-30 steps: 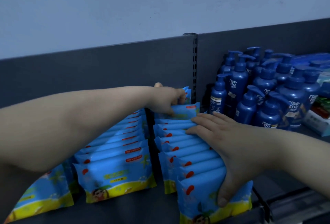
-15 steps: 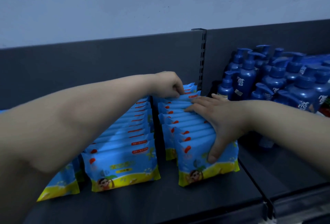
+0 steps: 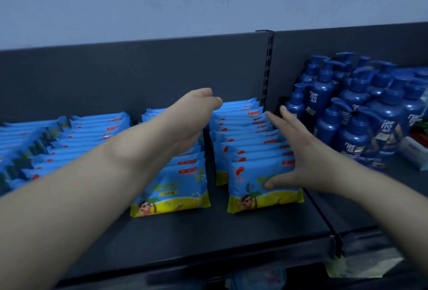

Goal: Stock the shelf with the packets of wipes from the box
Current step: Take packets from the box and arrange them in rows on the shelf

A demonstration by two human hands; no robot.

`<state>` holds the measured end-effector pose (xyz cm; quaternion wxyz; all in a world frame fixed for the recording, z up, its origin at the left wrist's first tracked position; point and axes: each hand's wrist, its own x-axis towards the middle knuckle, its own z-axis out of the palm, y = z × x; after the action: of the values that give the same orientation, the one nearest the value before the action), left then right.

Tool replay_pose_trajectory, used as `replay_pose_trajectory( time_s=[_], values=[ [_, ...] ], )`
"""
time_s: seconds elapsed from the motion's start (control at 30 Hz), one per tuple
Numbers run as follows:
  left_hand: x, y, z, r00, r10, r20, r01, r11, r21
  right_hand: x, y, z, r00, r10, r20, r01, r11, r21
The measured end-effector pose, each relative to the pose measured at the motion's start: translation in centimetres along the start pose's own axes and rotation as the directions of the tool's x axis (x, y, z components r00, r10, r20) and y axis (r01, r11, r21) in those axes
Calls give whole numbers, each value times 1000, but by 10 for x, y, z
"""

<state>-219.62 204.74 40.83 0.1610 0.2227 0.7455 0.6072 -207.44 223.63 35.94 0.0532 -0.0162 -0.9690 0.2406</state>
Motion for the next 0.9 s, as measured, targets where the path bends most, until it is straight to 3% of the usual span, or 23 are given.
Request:
replay_pose_trajectory(
  time_s=[0.17,0.33,0.47,0.57,0.7,0.9],
  values=[
    [-48,-22,31,989,129,-70,-123,989,81,-20,10,22,984,107,-144,-38,910,412],
    [-81,-61,75,964,246,-100,-213,941,263,-23,18,35,969,190,-155,-78,838,539],
    [-85,-71,93,975,173,-137,-129,950,284,-24,19,33,974,208,-84,-117,789,603],
    [-73,-78,92,972,132,-195,-88,972,220,-19,22,32,983,184,-20,-123,729,673],
    [-68,-80,88,980,56,-193,-68,996,-54,-11,25,35,999,42,17,-41,670,741],
    [-63,-90,84,966,98,-239,-123,988,-93,-3,26,40,999,-2,-53,41,652,757]
  ],
)
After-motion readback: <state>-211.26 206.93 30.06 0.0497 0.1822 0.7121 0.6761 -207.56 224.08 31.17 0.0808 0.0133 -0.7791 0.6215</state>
